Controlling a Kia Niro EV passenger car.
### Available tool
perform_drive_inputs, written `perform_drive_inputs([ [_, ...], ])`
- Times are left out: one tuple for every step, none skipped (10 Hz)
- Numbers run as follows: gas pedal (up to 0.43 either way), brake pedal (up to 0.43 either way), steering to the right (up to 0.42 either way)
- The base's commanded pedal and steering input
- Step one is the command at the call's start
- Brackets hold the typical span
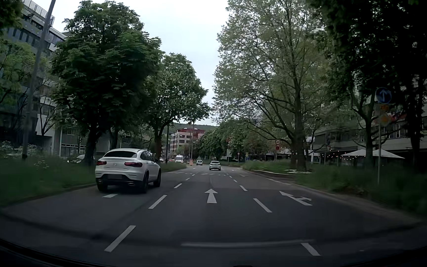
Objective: Follow the waypoints while adhering to traffic rules and regulations
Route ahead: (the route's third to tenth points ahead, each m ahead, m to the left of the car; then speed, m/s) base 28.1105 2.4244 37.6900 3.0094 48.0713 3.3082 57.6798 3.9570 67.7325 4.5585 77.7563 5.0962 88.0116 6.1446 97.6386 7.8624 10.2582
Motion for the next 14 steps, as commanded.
perform_drive_inputs([
  [0.110, 0.000, -0.024],
  [0.110, 0.000, -0.022],
  [0.110, 0.000, -0.019],
  [0.110, 0.000, -0.018],
  [0.110, 0.000, -0.013],
  [0.098, 0.000, -0.009],
  [0.098, 0.000, -0.009],
  [0.087, 0.000, -0.008],
  [0.079, 0.000, -0.008],
  [0.079, 0.000, 0.003],
  [0.067, 0.000, 0.011],
  [0.067, 0.000, 0.008],
  [0.067, 0.000, 0.007],
  [0.067, 0.000, 0.007],
])
